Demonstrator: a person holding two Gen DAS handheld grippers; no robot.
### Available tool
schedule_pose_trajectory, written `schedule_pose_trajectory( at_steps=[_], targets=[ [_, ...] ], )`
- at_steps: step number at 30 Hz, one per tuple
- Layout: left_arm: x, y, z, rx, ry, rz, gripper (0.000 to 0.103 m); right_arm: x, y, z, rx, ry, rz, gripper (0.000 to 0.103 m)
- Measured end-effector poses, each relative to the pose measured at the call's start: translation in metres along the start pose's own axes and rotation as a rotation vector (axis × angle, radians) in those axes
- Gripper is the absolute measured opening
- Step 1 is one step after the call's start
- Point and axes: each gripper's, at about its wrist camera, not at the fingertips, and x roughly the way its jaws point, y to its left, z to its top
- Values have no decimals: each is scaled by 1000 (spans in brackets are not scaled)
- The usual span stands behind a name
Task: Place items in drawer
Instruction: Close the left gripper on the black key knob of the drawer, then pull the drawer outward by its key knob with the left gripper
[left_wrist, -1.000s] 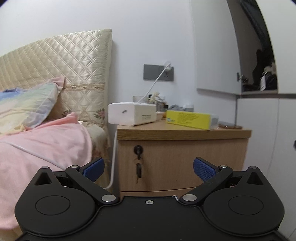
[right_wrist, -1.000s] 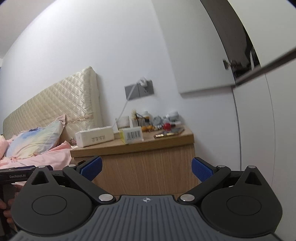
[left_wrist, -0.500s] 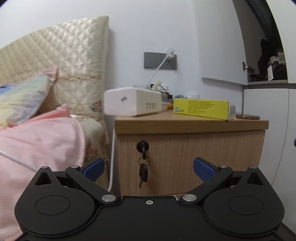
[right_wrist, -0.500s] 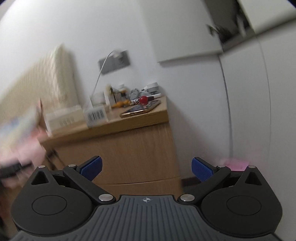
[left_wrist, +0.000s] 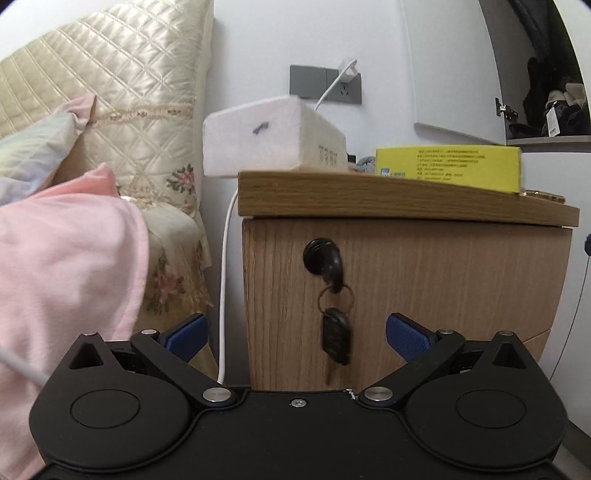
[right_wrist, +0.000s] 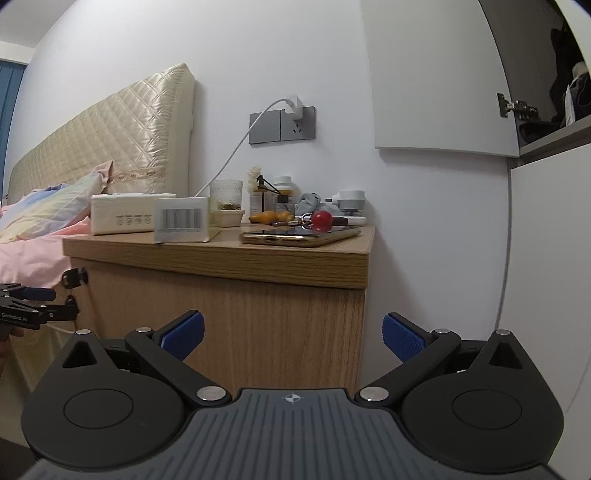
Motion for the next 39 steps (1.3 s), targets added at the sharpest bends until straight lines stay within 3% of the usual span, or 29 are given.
schedule_pose_trajectory(
  at_steps=[7, 9, 19, 28, 39],
  targets=[
    [9, 5, -3, -26, -18, -56, 102, 34, -13, -9, -38, -40, 63, 103],
    [12, 8, -2, -46, -19, -59, 102, 31, -15, 5, -22, -42, 61, 103],
    [31, 10, -4, -46, 12, -130, 102, 40, -23, -5, 43, -64, 78, 103],
    [36, 12, -3, -39, 4, -130, 102, 51, -20, -13, 74, -62, 57, 103],
    [40, 5, -5, -17, 11, -164, 102, 62, -28, -16, 81, -54, 103, 103]
  ],
)
